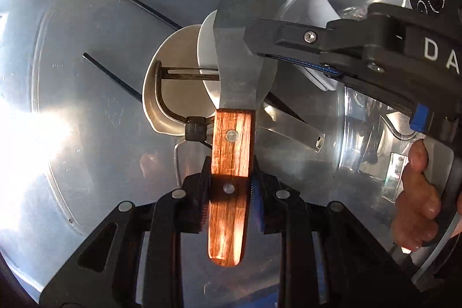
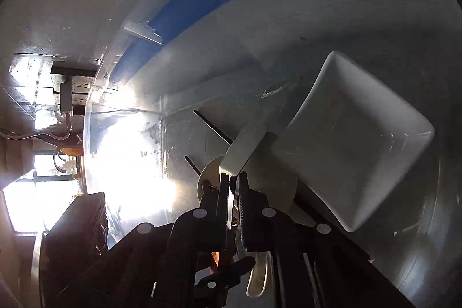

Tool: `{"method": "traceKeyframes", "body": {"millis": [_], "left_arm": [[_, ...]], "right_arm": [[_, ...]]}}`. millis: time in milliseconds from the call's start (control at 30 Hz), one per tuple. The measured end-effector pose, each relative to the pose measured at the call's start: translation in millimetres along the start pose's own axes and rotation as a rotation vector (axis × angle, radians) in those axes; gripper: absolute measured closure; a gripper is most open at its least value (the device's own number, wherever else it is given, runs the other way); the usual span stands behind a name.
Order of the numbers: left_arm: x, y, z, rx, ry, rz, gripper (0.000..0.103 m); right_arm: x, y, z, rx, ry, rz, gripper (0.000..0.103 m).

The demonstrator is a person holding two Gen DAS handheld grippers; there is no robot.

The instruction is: Organize utensils

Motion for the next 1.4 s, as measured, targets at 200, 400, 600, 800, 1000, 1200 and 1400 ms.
{"method": "traceKeyframes", "body": {"millis": [200,400,600,800,1000,1200,1400], "left_arm": [[16,-58,-12,0.239,0.065,0.146,0.055],[47,-174,-55,0.714,0.092,0.403,0.032],[89,-254,-110,0.984,0.08,0.524,0.008],[128,-276,-151,1.088,0.108,0.589,0.008],[147,-250,-174,1.04,0.112,0.537,0.008],[128,-195,-193,0.953,0.051,0.521,0.008],[114,-149,-213,0.843,0.016,0.563,0.008]], "right_arm": [[-44,-72,-15,0.157,-0.237,-0.026,0.047],[-83,-202,-73,0.549,-0.498,-0.095,0.023],[-97,-306,-142,0.897,-0.654,-0.214,0.005],[-86,-323,-200,0.984,-0.745,-0.368,0.005],[-59,-323,-233,0.988,-0.689,-0.379,0.005],[-16,-302,-244,0.903,-0.562,-0.422,0.005],[14,-266,-256,0.759,-0.503,-0.448,0.005]]}}
Point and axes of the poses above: each gripper's, at about its wrist camera, not at the fingertips, and y roughly the way its jaws point, x to its right, z to its top, the point moved 2 cm from there along y, roughly the way its jaws point, and after that the axes turned 10 degrees about x, right-handed, at the moved point
